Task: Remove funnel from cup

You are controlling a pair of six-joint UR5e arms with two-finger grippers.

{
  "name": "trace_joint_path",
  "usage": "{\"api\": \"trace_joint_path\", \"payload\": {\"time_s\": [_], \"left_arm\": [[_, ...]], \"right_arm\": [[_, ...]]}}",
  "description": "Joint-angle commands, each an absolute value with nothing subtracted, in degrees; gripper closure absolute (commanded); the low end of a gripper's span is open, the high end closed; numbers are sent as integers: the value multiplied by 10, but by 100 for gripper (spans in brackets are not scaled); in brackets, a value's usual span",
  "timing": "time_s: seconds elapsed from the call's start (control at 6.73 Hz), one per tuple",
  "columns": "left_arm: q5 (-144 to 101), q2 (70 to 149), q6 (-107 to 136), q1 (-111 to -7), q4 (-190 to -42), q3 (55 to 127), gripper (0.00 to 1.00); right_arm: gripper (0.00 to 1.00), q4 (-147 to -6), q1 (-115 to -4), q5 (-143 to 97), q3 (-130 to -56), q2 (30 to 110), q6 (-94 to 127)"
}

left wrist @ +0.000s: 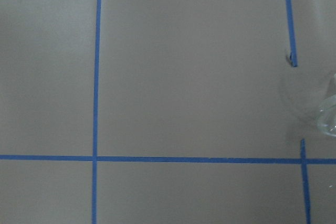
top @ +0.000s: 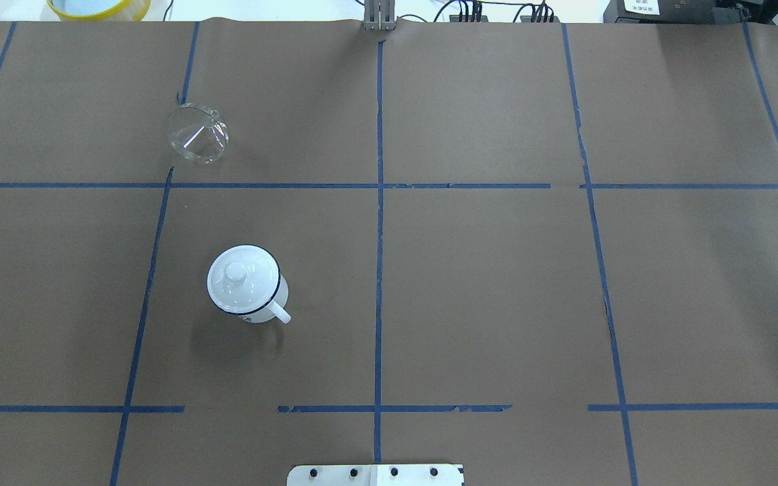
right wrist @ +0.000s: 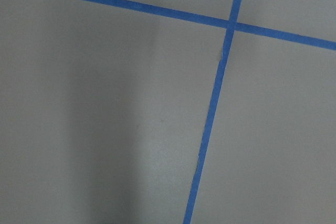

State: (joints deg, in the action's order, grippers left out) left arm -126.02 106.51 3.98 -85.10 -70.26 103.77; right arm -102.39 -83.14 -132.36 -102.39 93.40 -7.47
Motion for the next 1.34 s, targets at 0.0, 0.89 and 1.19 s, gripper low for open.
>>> {"api": "trace_joint_path", "payload": {"time_s": [0.0,0.89,1.19], "left_arm": [[-1276,1007,-84,-910,-727,1012,0],[-1317,920,-98,-931,-935,882,0],[-1318,927,-91,-930,-934,875,0]], "right_arm": [[0,-1024,-831,-1324,-1024,934,-75],[0,-1025,-831,-1324,-1024,934,-75],[0,-1024,-831,-1324,-1023,934,-75]]}}
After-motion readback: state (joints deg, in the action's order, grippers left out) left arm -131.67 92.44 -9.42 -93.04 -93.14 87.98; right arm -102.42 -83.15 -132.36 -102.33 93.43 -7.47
